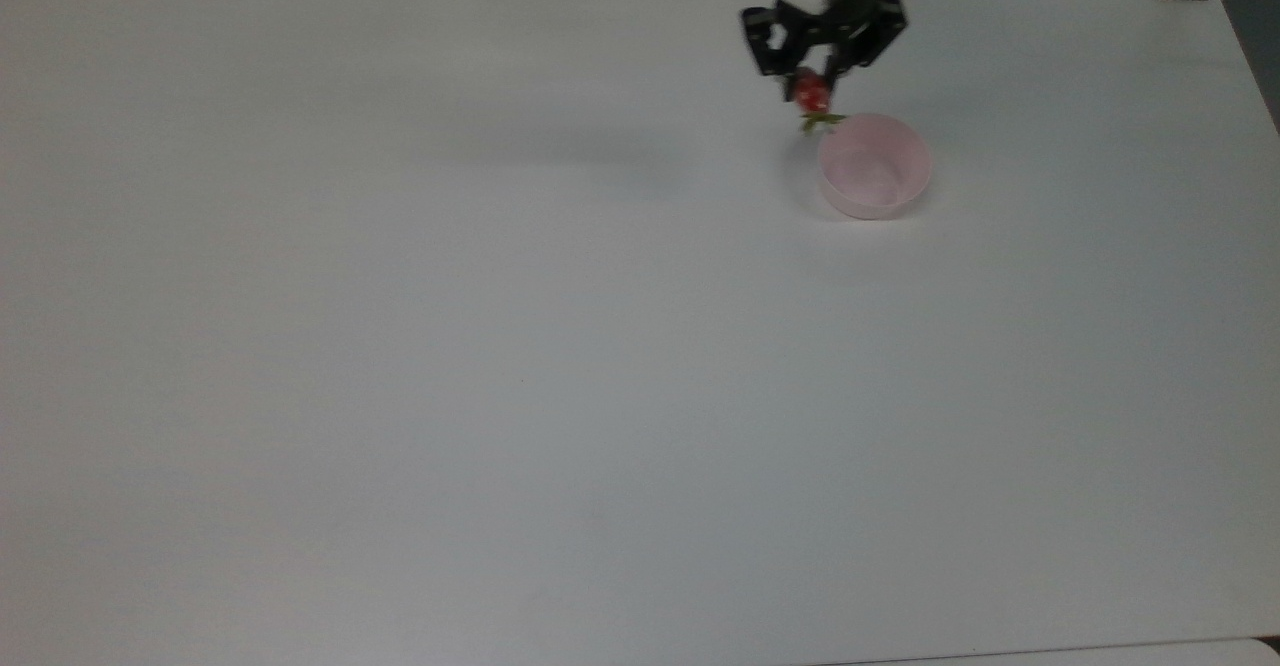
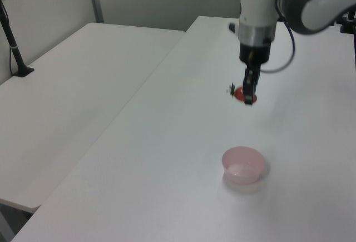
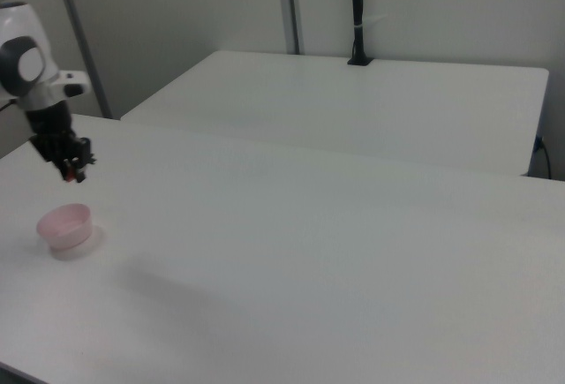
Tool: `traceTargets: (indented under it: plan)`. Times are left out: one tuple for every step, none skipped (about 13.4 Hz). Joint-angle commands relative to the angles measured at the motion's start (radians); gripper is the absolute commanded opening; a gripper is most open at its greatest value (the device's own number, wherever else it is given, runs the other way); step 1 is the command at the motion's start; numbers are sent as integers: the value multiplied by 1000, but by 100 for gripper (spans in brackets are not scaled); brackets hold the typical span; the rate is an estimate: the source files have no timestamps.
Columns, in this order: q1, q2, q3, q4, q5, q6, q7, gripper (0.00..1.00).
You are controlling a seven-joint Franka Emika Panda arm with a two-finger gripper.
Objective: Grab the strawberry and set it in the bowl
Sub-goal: 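Lift the strawberry and carry it over the pink bowl, then open the gripper to drop the strawberry into the pink bowl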
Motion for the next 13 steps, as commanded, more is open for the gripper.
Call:
traceTargets:
  plan:
    - [150, 141, -27, 33, 19, 85, 22, 27]
    - [160, 168, -26, 33, 19, 108, 48, 29]
    - [161, 198, -23, 33, 19, 156, 82, 36]
    - [163, 215, -23, 33, 17, 188, 100, 75]
    - [163, 217, -23, 33, 11, 191, 107, 100]
    - [169, 217, -21, 33, 5, 191, 104, 100]
    - [168, 209, -23, 35, 5, 187, 104, 100]
    - [161, 202, -21, 35, 5, 179, 105, 100]
    - [154, 180, -18, 33, 5, 174, 105, 100]
    - [110, 147, -7, 35, 4, 129, 108, 100]
    - [15, 95, 43, 35, -6, 74, 104, 100]
    - [-75, 64, 93, 35, -28, 40, 101, 100]
    - [-164, 35, 136, 36, -70, 4, 99, 100]
